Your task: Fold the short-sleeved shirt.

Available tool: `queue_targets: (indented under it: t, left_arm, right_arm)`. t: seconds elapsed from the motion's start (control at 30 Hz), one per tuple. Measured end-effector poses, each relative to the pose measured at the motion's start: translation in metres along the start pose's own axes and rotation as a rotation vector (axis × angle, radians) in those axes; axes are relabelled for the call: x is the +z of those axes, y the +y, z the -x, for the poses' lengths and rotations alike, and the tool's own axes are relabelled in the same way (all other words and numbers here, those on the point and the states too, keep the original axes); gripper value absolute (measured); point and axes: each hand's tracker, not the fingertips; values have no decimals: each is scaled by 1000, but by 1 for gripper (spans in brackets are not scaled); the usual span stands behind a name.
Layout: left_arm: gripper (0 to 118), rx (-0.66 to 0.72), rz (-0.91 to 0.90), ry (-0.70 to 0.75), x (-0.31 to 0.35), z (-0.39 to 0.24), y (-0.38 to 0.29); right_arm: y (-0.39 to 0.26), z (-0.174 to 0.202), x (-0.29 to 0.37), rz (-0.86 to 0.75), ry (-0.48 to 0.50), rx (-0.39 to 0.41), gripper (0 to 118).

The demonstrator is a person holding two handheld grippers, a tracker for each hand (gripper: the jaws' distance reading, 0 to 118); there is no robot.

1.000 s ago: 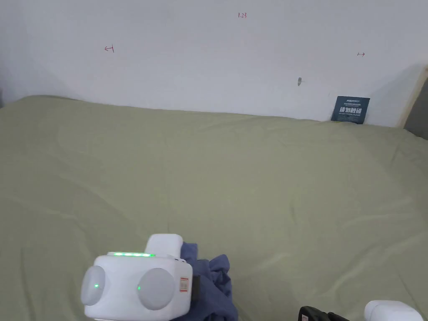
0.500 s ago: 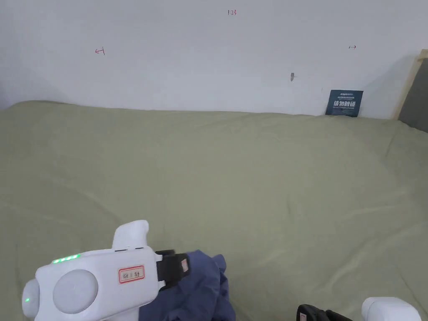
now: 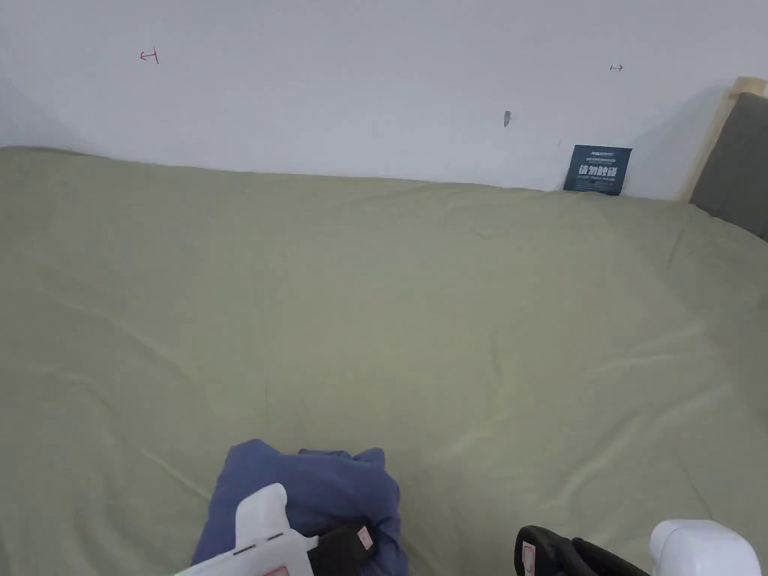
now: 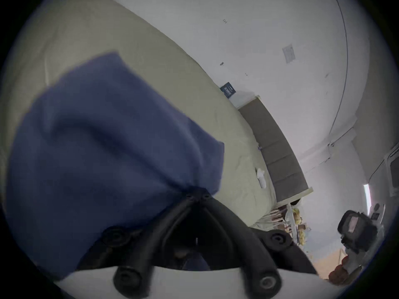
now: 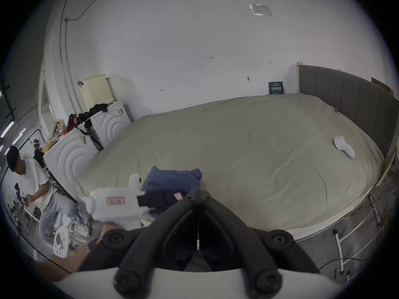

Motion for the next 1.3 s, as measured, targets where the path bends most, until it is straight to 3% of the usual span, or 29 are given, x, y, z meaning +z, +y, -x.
queue_targets:
  t: [0.3, 0.4, 0.47, 0.57, 0.7, 0.83, 0.93, 1.07, 1.2, 1.3]
  left_arm:
    - [0, 10, 90, -32, -14, -13, -23]
    - [0, -30, 6, -69, 20, -21, 1]
    - [0, -85, -54, -63, 55, -23, 31]
    - [0, -207, -119, 64, 107, -11, 80]
    - [0, -253, -194, 241, 164, 17, 121]
    - [0, -205, -244, 242, 187, 37, 128]
    - [0, -201, -231, 258, 186, 46, 121]
    - [0, -184, -146, 250, 169, 54, 111]
    - [0, -182, -74, 218, 156, 63, 108]
    - [0, -137, -18, 170, 148, 71, 108]
  right_arm:
    - [0, 2, -8, 12, 5, 4, 2]
    - [6, 4, -16, 10, 24, 28, 2]
    - [12, 3, -28, 9, 59, 42, 2]
    - [17, -1, -66, 56, 225, 27, 2]
    - [6, -10, -144, 210, 575, -149, 1]
    - [-17, -15, -211, 284, 766, -288, 1]
    - [-32, -34, -253, 337, 866, -518, 1]
    - [-52, -59, -288, 421, 846, -677, 1]
    - [-61, -79, -289, 474, 799, -618, 1]
    - [-66, -96, -285, 473, 799, -650, 1]
